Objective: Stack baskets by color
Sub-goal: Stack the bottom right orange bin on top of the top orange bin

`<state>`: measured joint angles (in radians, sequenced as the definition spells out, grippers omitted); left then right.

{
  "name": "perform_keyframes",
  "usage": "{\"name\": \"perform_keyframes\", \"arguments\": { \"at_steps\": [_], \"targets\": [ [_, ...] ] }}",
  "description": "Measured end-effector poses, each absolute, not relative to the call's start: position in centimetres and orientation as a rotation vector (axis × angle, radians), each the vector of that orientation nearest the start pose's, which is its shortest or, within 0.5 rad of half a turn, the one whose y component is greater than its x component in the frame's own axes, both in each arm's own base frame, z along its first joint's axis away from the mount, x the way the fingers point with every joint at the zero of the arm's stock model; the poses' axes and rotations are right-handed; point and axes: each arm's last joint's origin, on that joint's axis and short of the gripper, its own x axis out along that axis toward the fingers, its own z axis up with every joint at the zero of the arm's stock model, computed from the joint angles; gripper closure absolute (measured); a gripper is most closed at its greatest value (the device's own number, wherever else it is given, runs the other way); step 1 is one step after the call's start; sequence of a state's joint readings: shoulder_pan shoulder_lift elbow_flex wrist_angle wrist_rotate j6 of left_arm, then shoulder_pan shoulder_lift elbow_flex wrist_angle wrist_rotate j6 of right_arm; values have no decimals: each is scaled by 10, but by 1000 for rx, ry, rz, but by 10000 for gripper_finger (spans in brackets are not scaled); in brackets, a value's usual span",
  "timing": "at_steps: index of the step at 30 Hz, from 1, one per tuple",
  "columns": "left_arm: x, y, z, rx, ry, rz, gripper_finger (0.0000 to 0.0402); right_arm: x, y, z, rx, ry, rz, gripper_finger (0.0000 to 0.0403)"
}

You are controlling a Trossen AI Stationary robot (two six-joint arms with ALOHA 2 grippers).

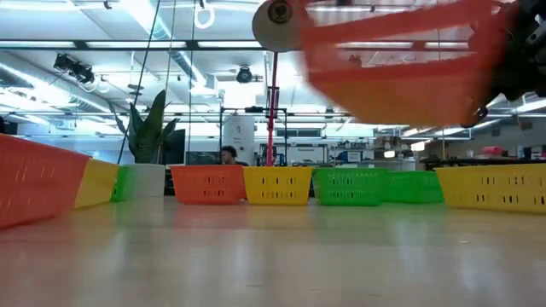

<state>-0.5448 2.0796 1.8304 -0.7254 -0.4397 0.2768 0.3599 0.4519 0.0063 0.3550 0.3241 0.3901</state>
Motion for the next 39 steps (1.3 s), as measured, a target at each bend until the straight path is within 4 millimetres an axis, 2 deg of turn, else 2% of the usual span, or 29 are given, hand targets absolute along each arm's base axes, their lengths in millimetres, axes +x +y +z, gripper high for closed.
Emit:
{"name": "perform_keyframes", "arguments": {
  "at_steps": [4, 8, 13, 18, 22, 25, 28, 31, 36, 39],
  "targets": [
    [379, -201, 273, 677, 1053, 56, 388, 120, 35, 159, 360, 91, 19, 391],
    [361, -166, 269, 694, 1259, 299, 388, 120, 35, 159, 370, 91, 19, 391],
    [336, -119, 272, 695, 1287, 475, 388, 120, 35, 157, 417, 112, 15, 391],
    [303, -66, 269, 571, 1185, 506, 388, 121, 36, 154, 435, 136, 13, 391],
    [286, -32, 245, 507, 1114, 376, 388, 121, 36, 153, 429, 151, 11, 391],
    [279, -13, 221, 517, 1072, 301, 388, 122, 36, 152, 427, 155, 4, 391],
    [273, -2, 199, 540, 1083, 282, 388, 122, 36, 152, 426, 153, -6, 391],
    [268, 1, 187, 541, 1099, 261, 388, 122, 35, 152, 425, 147, -21, 391],
    [266, -2, 184, 505, 1092, 252, 387, 122, 34, 152, 414, 134, -63, 391],
    [268, -5, 185, 472, 1068, 259, 365, 122, 33, 152, 410, 124, -100, 391]
  ]
}}
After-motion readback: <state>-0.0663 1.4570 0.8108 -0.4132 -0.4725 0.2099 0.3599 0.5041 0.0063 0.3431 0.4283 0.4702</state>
